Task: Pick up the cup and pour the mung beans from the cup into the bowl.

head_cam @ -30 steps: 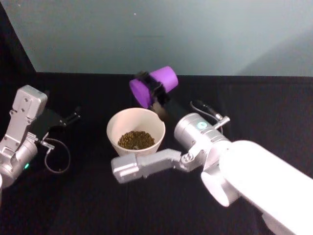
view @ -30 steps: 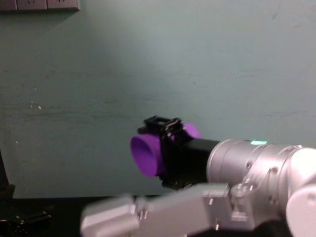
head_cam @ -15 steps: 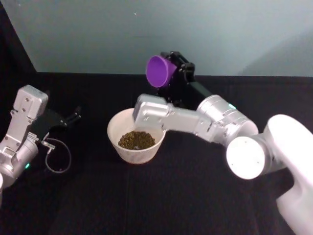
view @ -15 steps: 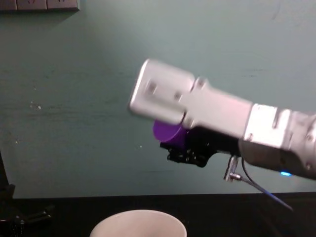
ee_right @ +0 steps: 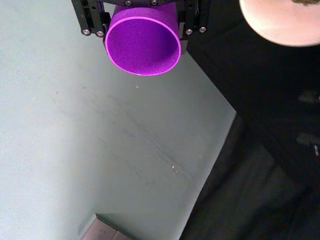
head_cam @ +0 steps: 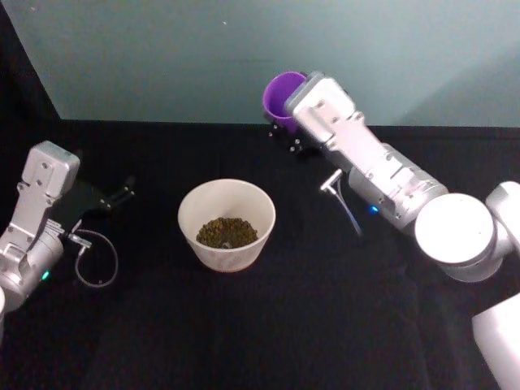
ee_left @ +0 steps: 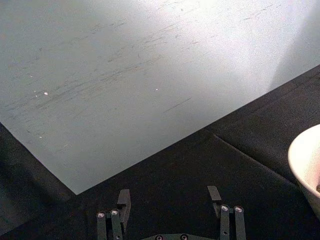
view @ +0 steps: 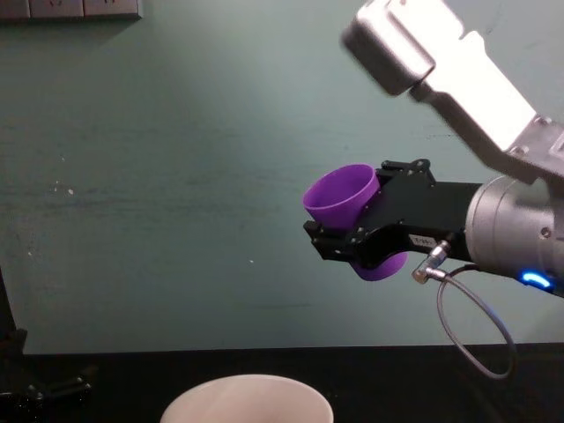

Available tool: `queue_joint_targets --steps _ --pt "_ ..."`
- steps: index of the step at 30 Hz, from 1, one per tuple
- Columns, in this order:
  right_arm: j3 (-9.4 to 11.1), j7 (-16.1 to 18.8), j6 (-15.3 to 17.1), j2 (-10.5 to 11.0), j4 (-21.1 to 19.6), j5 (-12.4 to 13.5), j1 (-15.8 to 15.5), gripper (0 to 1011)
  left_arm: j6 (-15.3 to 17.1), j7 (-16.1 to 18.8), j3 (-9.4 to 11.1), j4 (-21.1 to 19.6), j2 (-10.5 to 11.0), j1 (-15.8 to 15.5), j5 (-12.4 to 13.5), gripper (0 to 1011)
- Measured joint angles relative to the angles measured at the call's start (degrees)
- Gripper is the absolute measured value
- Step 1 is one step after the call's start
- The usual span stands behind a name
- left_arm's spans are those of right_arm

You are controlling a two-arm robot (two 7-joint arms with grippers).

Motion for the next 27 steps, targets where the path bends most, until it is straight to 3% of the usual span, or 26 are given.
queue_joint_targets --steps 4,8,27 --pt "1.33 1.13 0.73 -0.56 0.03 4.09 -0.28 731 0.0 0.0 0.0 0.0 0.0 0.0 0.0 1000" --pt "1.52 1.83 1.29 -0.43 0.04 5.52 -0.17 731 0.0 0.0 0.0 0.0 0.0 0.0 0.0 1000" --pt "1.08 1.23 1.34 0.16 -0.78 4.74 -0.13 731 0.0 0.0 0.0 0.0 0.0 0.0 0.0 1000"
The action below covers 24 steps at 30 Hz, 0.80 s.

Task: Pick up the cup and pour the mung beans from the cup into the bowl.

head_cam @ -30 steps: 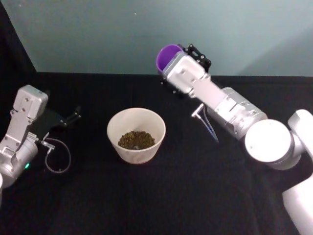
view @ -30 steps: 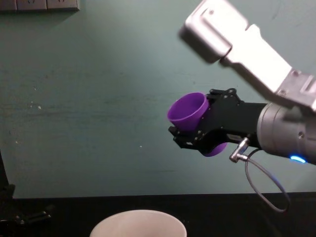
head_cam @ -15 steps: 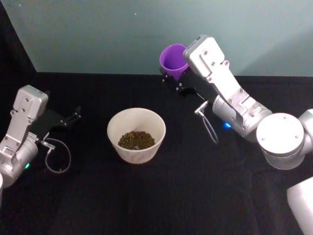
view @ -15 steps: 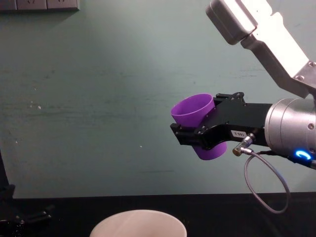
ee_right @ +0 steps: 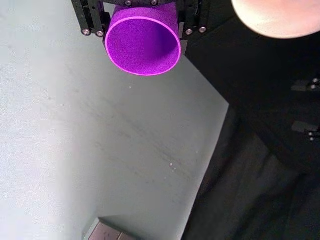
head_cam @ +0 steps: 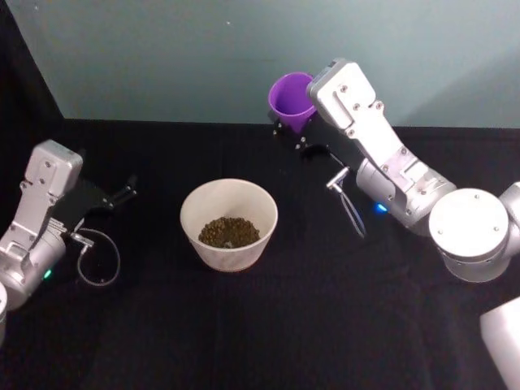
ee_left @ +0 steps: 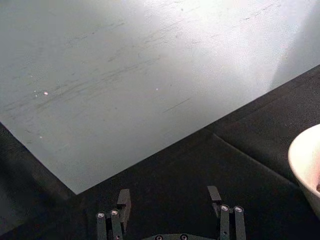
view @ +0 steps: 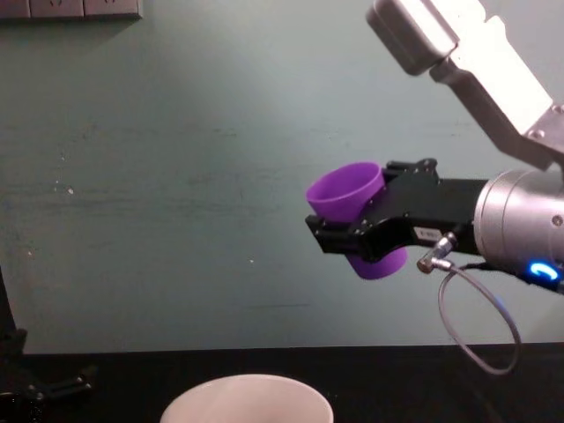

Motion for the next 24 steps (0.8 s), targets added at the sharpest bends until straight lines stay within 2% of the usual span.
queue_joint_targets --steps 6,13,18,24 --pt "-0.06 -0.96 0.1 0.58 -0.13 0.61 -0.55 731 0.0 0.0 0.0 0.0 0.0 0.0 0.0 1000" --pt "2.28 -0.27 -2.55 0.66 3.83 6.72 -1.49 731 0.0 0.0 0.0 0.0 0.0 0.0 0.0 1000" --pt "3.9 0.83 -5.94 0.84 7.94 11.71 -1.94 731 0.0 0.0 0.0 0.0 0.0 0.0 0.0 1000" --pt "4.39 1.67 -8.79 0.81 12.08 15.29 -2.04 731 0.0 0.0 0.0 0.0 0.0 0.0 0.0 1000"
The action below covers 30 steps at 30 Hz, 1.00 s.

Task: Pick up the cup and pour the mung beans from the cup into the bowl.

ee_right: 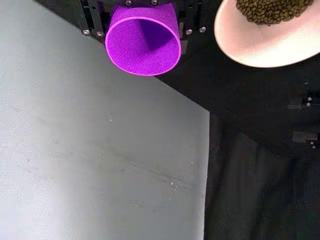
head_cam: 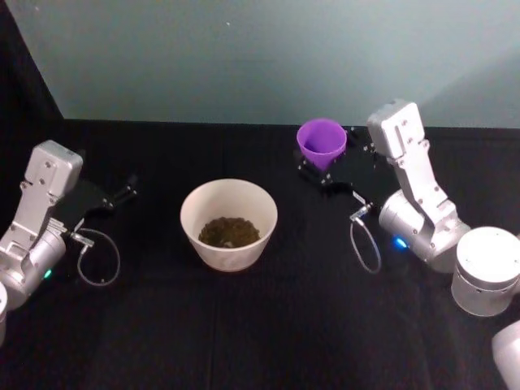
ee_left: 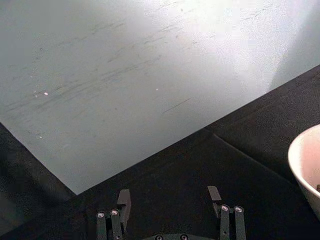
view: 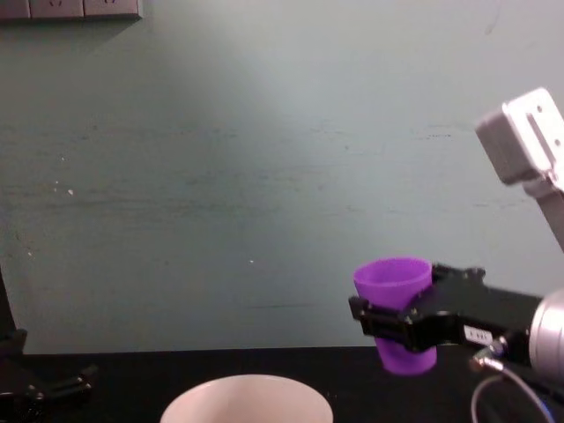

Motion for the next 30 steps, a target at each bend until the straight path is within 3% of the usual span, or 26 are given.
queue_joint_targets --steps 11,30 --pt "0.91 1.43 -5.23 -1.45 9.15 7.84 0.33 731 0.0 0.0 0.0 0.0 0.0 0.0 0.0 1000" --pt "-1.11 1.86 -11.1 -1.04 16.24 11.3 1.3 731 0.0 0.0 0.0 0.0 0.0 0.0 0.0 1000"
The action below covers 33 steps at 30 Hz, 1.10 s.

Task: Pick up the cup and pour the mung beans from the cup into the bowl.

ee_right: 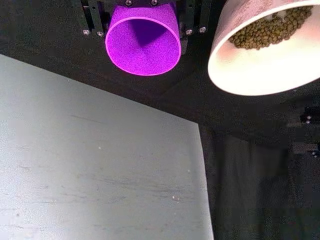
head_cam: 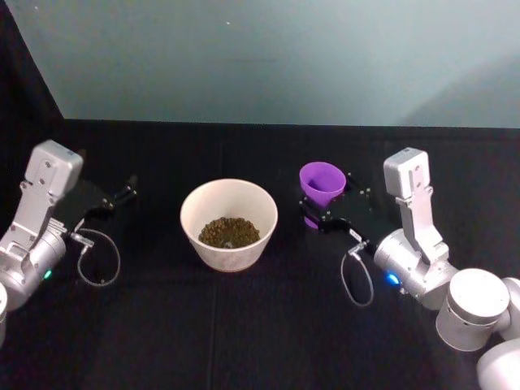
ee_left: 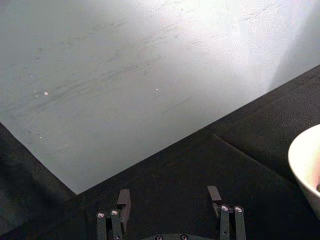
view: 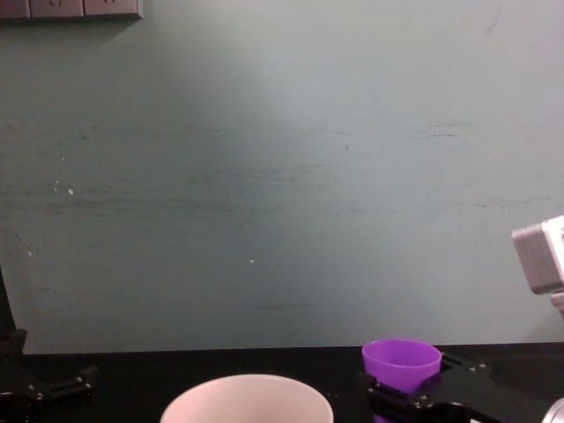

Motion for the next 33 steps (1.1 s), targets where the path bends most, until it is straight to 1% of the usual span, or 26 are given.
queue_joint_targets --steps 8,11,12,14,15,18,19,20,27,29,33 --pt "-0.89 -0.41 -0.73 0.6 0.79 0.14 -0.04 731 0.0 0.0 0.0 0.0 0.0 0.0 0.0 1000" --pt "-0.99 -0.47 -0.9 0.73 0.97 0.46 -0.1 769 0.0 0.0 0.0 0.0 0.0 0.0 0.0 1000" --pt "-1.01 -0.48 -0.97 0.79 1.05 0.6 -0.11 809 0.0 0.0 0.0 0.0 0.0 0.0 0.0 1000" --pt "-1.04 -0.49 -1.04 0.84 1.12 0.72 -0.12 852 0.0 0.0 0.0 0.0 0.0 0.0 0.0 1000" --pt "-1.05 -0.5 -1.06 0.87 1.12 0.94 -0.13 900 0.0 0.0 0.0 0.0 0.0 0.0 0.0 1000" --pt "-1.05 -0.48 -1.06 0.91 1.12 1.24 -0.14 947 0.0 0.0 0.0 0.0 0.0 0.0 0.0 1000" --pt "-1.05 -0.47 -1.06 0.95 1.12 1.46 -0.15 991 0.0 0.0 0.0 0.0 0.0 0.0 0.0 1000" --pt "-1.05 -0.46 -1.06 0.98 1.12 1.53 -0.16 1004 0.0 0.0 0.0 0.0 0.0 0.0 0.0 1000" --pt "-1.13 -0.37 -1.04 1.19 0.69 2.21 -0.2 1004 0.0 0.0 0.0 0.0 0.0 0.0 0.0 1000" --pt "-1.01 -0.04 -0.94 1.29 -0.29 2.93 -0.54 1004 0.0 0.0 0.0 0.0 0.0 0.0 0.0 1000" --pt "-0.87 -0.07 -0.47 1.69 -2.85 3.45 -1.34 1004 0.0 0.0 0.0 0.0 0.0 0.0 0.0 1000"
